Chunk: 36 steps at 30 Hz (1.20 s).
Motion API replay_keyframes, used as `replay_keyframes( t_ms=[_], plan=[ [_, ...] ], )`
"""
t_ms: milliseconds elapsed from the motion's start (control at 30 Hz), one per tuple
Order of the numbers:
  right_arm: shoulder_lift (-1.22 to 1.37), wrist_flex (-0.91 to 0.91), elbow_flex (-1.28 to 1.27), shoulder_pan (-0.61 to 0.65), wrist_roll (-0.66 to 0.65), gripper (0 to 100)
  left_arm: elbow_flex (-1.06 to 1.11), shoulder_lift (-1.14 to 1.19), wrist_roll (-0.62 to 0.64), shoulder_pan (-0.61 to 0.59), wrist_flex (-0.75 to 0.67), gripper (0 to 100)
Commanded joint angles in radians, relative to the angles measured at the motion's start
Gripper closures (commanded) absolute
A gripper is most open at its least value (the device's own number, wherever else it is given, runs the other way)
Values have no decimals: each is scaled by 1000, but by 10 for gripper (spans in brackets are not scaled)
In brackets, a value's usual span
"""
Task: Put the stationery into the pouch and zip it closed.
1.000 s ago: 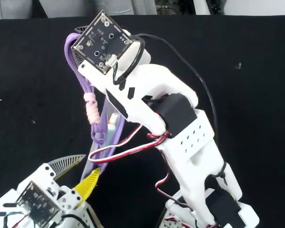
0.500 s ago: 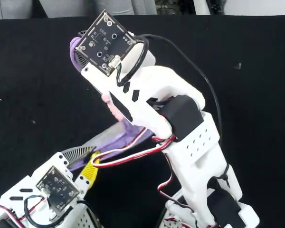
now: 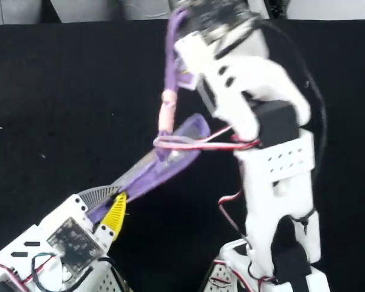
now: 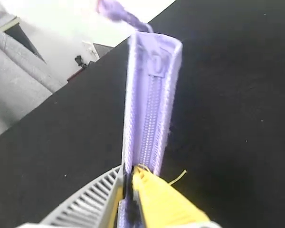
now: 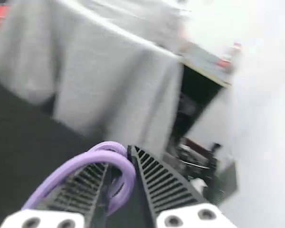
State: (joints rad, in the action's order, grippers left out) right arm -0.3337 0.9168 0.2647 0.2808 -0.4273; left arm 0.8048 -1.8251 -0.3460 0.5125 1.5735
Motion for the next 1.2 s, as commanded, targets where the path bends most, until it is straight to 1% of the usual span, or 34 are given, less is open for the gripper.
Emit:
replay_keyframes(
  t_ms=[0,100,233,400,500,633,867,967,1033,1067,1167],
  plan=[
    [24,-97,-18,-100,0,987,-162,3,37,-5,-11,972],
    [65,-129,-19,-109,0,987,-246,3,37,-5,-11,972],
    [136,-173,-18,-124,0,987,-369,3,38,-5,26,973],
    [225,-241,-13,-166,0,987,-533,3,100,-5,60,973],
    [280,-245,22,-198,0,987,-611,3,107,-5,83,973],
    [334,-213,74,-201,2,987,-631,3,106,-5,95,972],
    [338,-91,163,-117,2,987,-443,9,98,-5,84,970],
    [328,-75,166,-97,2,987,-318,12,98,-8,17,955],
    [315,-74,160,-77,2,987,-209,14,100,-21,-37,884],
    [309,-74,159,-68,2,987,-145,14,104,-50,-66,835],
    [285,-49,162,-23,2,987,53,9,109,-209,-187,730]
  ],
)
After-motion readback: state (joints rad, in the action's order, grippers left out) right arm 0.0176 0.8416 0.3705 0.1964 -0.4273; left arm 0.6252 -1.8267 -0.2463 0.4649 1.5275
